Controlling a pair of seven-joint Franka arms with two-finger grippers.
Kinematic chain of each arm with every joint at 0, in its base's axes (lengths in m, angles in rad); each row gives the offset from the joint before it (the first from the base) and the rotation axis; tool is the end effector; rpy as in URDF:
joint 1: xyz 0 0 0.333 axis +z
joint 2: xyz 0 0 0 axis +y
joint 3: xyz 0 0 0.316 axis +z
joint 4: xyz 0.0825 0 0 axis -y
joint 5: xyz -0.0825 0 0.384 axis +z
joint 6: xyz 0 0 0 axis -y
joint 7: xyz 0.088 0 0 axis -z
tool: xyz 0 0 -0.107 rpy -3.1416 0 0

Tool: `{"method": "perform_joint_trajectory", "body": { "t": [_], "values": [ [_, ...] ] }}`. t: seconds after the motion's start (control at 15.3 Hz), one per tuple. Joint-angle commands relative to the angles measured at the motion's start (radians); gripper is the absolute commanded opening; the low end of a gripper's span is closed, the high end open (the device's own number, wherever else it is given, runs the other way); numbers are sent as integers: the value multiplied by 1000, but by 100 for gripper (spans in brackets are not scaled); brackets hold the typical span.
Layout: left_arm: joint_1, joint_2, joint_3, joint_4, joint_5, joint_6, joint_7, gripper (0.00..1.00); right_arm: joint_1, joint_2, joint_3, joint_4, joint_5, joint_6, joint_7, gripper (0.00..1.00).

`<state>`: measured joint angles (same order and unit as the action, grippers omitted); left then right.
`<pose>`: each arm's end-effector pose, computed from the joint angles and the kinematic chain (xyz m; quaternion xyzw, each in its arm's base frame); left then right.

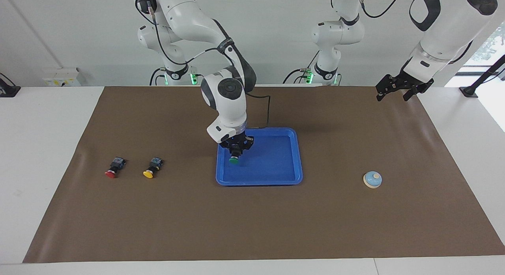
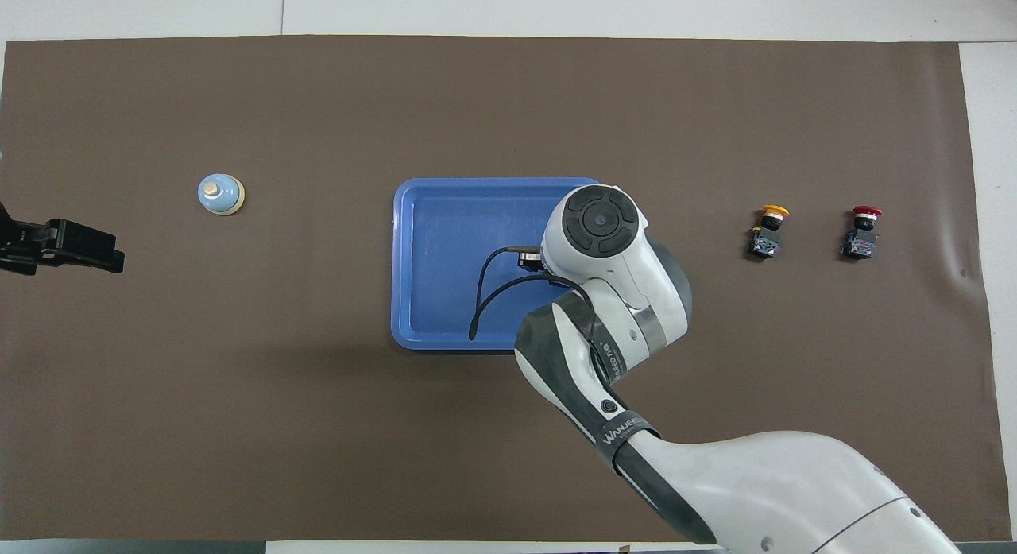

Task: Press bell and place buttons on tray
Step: 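Carry the green button over the blue tray and lower it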

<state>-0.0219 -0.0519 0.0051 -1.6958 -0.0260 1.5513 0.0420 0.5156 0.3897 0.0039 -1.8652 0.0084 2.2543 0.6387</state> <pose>0.5326 -0.0117 0.5924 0.9984 -0.0290 -0.0461 0.0137 0.5503 0.3148 0.3082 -0.9980 0.0624 0.0024 0.0032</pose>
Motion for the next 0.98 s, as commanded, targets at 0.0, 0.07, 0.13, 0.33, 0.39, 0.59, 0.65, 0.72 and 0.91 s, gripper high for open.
{"method": "perform_joint_trajectory", "body": {
  "t": [0.0, 0.07, 0.13, 0.33, 0.39, 0.59, 0.65, 0.72, 0.91],
  "values": [
    [-4, -14, 9, -7, -8, -5, 16, 100, 0, -22, -1, -64, 19, 62, -7, 0],
    [-4, -14, 9, -5, -8, -5, 16, 100, 0, -23, -1, -72, 21, 68, -5, 0],
    [-4, -14, 9, -7, -8, -5, 16, 100, 0, -25, -1, -72, 21, 65, -4, 0],
    [-4, -14, 9, -7, -8, -5, 16, 100, 1, -25, 1, -72, 21, 65, 44, 71],
    [-4, -14, 9, -7, -8, -5, 16, 100, 21, -25, 1, -69, 21, 61, 64, 100],
    [-4, -14, 9, -5, -8, -5, 16, 100, 31, -43, 1, -51, 21, 30, 133, 100],
    [-4, -14, 9, -7, -8, -5, 16, 100, 21, -60, 1, -33, 21, -4, 133, 100],
    [-4, -14, 9, -5, -8, -5, 16, 100, 9, -77, -2, -8, 21, -48, 131, 100],
    [-4, -14, 9, -7, -8, -5, 16, 100, -74, -141, -4, 38, 19, -145, 118, 100]
  ]
}}
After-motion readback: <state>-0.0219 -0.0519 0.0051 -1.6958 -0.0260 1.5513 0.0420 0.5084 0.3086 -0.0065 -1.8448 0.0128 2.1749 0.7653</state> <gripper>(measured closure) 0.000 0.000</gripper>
